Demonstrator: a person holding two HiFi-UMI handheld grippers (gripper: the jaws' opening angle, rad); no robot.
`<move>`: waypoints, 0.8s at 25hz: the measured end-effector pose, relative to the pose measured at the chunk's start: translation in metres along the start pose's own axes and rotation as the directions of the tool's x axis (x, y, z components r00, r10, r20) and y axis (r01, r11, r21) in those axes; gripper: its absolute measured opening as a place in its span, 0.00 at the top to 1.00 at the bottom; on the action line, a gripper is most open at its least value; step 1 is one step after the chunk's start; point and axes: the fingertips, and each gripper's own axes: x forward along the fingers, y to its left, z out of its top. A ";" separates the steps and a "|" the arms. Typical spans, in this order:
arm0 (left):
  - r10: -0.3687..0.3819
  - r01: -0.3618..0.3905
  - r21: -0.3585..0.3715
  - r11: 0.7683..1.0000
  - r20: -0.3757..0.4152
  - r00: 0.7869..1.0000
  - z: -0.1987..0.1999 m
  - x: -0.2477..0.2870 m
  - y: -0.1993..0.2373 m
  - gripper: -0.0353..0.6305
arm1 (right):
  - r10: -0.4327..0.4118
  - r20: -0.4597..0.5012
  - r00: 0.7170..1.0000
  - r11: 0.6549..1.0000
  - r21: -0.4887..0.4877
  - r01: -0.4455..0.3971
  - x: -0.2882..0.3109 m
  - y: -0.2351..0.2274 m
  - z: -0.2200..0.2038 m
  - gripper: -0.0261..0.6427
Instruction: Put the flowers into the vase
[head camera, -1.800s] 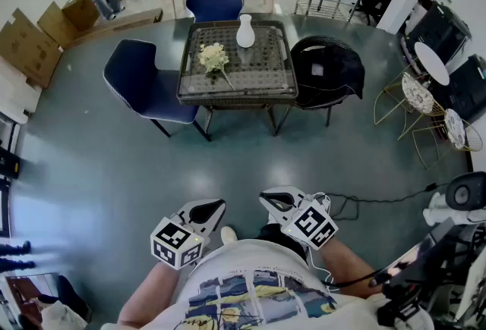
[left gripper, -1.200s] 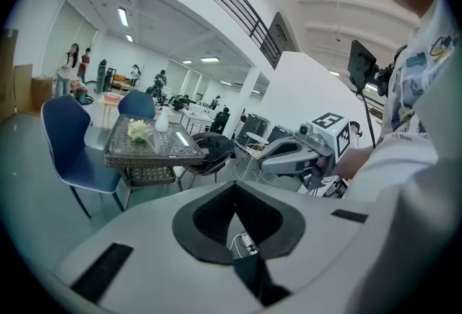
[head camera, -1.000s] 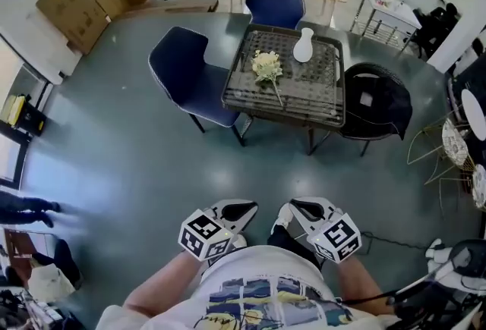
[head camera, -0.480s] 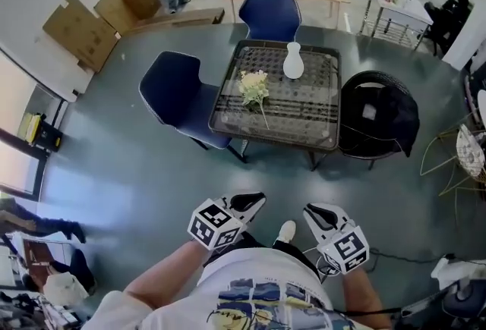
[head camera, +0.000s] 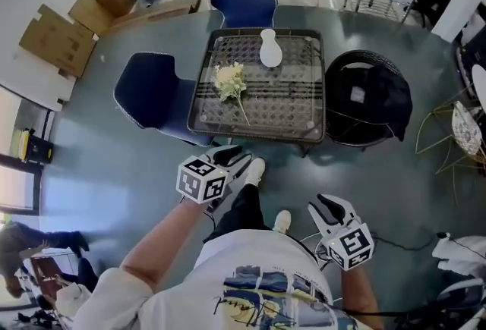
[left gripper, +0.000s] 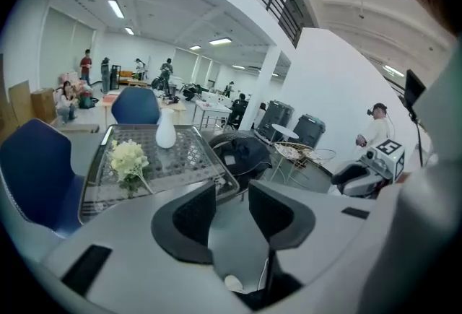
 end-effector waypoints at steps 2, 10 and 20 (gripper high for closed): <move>0.015 -0.015 -0.040 0.999 0.014 1.000 0.014 0.018 0.038 0.73 | -0.042 -0.008 0.999 0.999 -0.002 0.042 0.006 -0.019 0.010 0.83; 0.099 -0.098 -0.358 0.929 -0.014 0.995 0.046 0.096 0.251 0.59 | -0.210 -0.012 0.978 0.975 0.068 0.210 0.060 -0.086 0.071 0.83; 0.151 -0.219 -0.538 0.814 -0.167 0.974 0.060 0.183 0.435 0.49 | -0.302 -0.092 0.949 0.944 0.112 0.312 0.145 -0.122 0.126 0.83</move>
